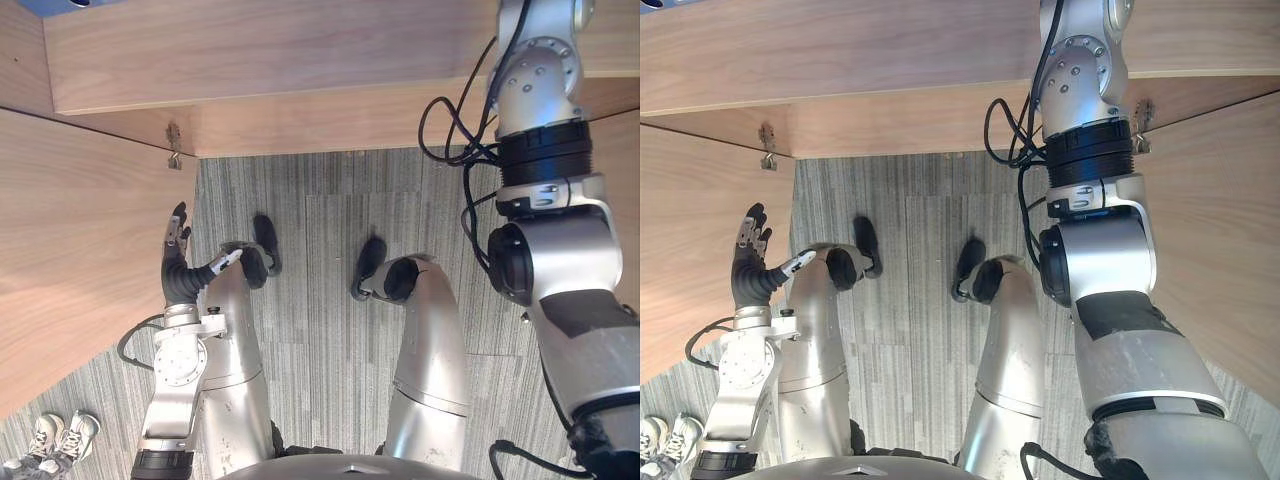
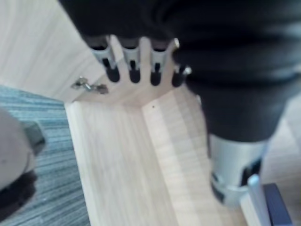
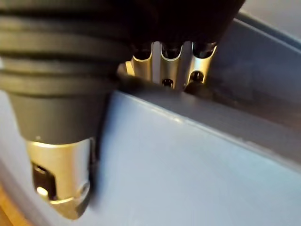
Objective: Walk over to the cabinet, pick up the folder, carry it to the office cabinet, place the folder inside the office cabinet, then close the office cabinet door
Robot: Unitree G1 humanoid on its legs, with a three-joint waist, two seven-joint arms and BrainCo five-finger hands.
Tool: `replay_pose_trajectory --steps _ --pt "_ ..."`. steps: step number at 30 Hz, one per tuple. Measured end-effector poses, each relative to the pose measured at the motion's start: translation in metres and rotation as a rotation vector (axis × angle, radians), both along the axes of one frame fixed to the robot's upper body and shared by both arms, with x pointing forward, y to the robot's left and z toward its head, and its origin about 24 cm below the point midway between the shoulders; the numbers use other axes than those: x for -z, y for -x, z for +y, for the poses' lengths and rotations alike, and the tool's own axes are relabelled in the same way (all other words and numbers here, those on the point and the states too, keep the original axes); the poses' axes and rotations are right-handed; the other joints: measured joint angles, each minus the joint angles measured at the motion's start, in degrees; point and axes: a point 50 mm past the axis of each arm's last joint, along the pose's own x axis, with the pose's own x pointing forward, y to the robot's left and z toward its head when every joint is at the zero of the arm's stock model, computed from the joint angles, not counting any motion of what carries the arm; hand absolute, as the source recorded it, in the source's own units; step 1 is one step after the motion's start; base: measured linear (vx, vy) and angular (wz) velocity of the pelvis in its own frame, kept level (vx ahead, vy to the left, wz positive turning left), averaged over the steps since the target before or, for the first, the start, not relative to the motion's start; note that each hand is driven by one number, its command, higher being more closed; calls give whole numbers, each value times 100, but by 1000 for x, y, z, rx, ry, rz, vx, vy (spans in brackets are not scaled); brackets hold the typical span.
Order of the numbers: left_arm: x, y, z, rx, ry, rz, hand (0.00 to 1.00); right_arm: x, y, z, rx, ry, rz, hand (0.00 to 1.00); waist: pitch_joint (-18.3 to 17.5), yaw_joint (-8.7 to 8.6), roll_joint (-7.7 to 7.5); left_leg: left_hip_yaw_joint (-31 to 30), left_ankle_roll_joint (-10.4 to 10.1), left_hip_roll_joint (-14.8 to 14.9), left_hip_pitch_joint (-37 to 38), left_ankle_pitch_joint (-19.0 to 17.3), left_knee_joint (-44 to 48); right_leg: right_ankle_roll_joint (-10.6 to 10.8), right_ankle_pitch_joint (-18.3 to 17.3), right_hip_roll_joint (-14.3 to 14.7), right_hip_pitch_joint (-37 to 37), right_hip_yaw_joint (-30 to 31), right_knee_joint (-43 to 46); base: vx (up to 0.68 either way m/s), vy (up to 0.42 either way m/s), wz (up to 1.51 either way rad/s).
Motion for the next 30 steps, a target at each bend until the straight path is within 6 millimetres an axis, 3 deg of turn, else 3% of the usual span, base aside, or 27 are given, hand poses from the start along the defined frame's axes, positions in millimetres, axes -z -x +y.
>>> replay_pose_trajectory --steps 20,30 --pt "5 0 0 6 38 20 0 -12 3 -8 23 2 -4 0 -4 -39 -11 31 27 -4 120 45 -170 37 90 5 168 -29 -259 2 7 0" --pt "16 -1 2 0 31 68 0 0 5 -31 143 224 16 0 -2 -96 -23 136 94 -3 366 59 -458 145 240 22 471 -63 -679 6 23 -1"
